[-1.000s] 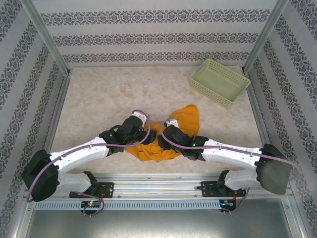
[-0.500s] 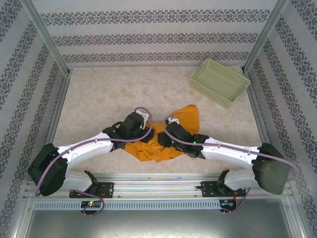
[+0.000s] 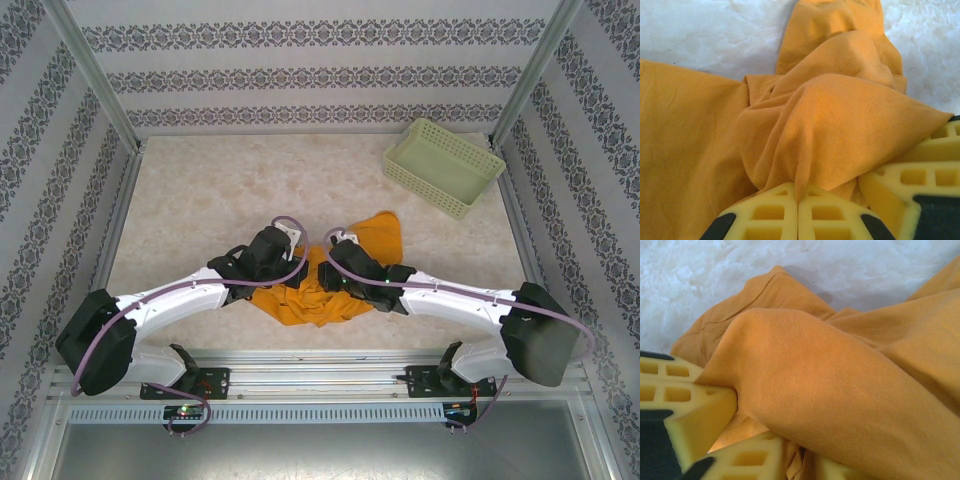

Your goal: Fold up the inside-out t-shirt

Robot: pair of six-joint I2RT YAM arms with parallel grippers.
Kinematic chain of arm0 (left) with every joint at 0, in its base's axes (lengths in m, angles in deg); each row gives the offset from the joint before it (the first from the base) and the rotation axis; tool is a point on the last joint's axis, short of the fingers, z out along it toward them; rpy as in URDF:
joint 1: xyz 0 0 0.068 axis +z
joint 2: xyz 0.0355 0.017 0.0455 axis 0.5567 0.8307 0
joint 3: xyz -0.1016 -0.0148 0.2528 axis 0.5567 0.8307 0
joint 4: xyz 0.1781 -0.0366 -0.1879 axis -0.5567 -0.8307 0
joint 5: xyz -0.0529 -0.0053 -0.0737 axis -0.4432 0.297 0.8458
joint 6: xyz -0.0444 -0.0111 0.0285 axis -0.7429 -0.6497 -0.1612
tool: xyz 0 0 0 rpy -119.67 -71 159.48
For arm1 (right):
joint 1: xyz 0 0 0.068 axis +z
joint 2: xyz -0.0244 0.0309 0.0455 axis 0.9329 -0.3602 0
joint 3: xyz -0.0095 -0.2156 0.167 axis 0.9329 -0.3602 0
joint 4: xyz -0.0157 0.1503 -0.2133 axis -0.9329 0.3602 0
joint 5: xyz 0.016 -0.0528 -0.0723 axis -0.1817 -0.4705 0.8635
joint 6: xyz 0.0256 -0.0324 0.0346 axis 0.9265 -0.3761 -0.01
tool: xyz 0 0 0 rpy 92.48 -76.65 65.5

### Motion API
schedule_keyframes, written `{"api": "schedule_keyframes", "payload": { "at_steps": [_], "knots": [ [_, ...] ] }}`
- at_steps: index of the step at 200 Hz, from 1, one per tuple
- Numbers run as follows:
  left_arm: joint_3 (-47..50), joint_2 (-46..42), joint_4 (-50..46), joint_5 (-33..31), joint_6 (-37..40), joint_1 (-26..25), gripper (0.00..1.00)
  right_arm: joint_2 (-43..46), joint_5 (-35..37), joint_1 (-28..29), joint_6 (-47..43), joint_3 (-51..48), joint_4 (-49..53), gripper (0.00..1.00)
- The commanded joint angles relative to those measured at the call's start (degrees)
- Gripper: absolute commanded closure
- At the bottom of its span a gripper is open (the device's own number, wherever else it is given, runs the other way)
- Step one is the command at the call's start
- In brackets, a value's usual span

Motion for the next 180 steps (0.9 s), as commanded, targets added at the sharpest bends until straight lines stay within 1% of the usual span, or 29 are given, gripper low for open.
{"api": "schedule_keyframes", "payload": {
  "at_steps": [1, 23, 42, 61, 112, 148, 180],
  "knots": [
    [-1.1, -1.6, 1.8, 0.4, -0.5, 0.5, 0.95, -1.3, 2.0, -0.7, -1.1, 2.4, 0.9, 0.89],
    [-1.0, -1.6, 1.6, 0.2, -0.5, 0.6, 0.96, -1.8, 2.5, -0.6, -1.6, 3.3, 2.0, 1.0],
    [-1.1, -1.6, 1.5, -0.1, -0.6, 0.7, 0.96, -0.6, 2.7, -0.5, -1.9, 3.1, 2.2, 1.0],
    [-1.8, -1.2, 0.1, -1.4, -1.1, 2.0, 0.96, 1.6, 2.7, 0.5, -2.9, 3.1, 3.4, 1.0],
    [-6.5, 2.1, -4.9, -1.8, -2.7, 10.0, 0.98, 10.5, 3.8, 6.2, -5.3, 2.3, 6.7, 1.0],
    [-9.8, 4.3, -8.1, -2.8, -3.0, 13.1, 0.98, 17.8, 4.8, 6.5, -4.4, 0.1, 7.1, 1.0],
    [-12.0, 4.3, -12.0, -6.3, -2.2, 14.4, 0.99, 22.5, 8.0, 6.4, -5.2, 1.0, 10.2, 1.0]
  ]
}}
